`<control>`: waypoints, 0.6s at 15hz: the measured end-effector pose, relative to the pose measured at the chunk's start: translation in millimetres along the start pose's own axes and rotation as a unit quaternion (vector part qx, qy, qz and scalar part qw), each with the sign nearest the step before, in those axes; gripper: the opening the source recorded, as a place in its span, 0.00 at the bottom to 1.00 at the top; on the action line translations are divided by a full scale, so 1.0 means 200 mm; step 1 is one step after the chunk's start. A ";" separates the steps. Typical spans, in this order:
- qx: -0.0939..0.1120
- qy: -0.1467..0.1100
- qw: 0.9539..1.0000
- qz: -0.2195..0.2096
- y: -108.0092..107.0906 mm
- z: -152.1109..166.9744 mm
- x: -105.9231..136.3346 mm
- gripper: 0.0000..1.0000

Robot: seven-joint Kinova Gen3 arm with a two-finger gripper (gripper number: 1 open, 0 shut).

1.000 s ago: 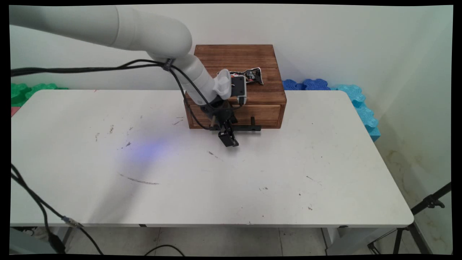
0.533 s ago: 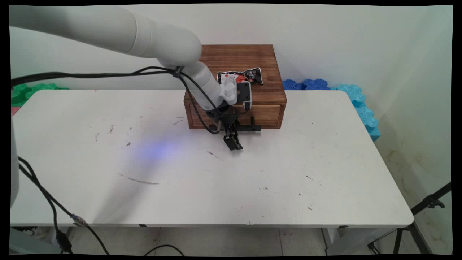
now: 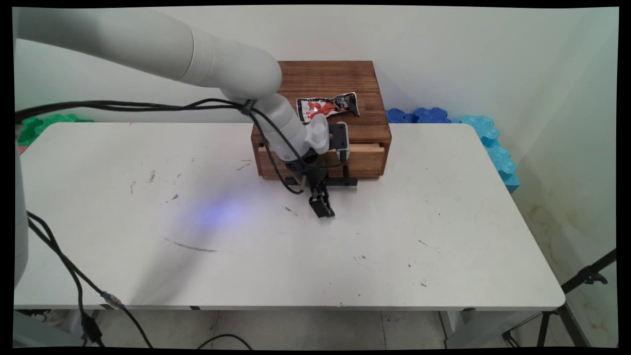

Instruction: Open the drawer

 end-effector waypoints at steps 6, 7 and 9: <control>-0.019 0.004 1.000 0.002 0.16 -0.03 0.01 1.00; -0.021 0.004 1.000 0.002 0.18 -0.04 0.01 1.00; -0.026 0.004 1.000 0.002 0.23 -0.05 0.01 1.00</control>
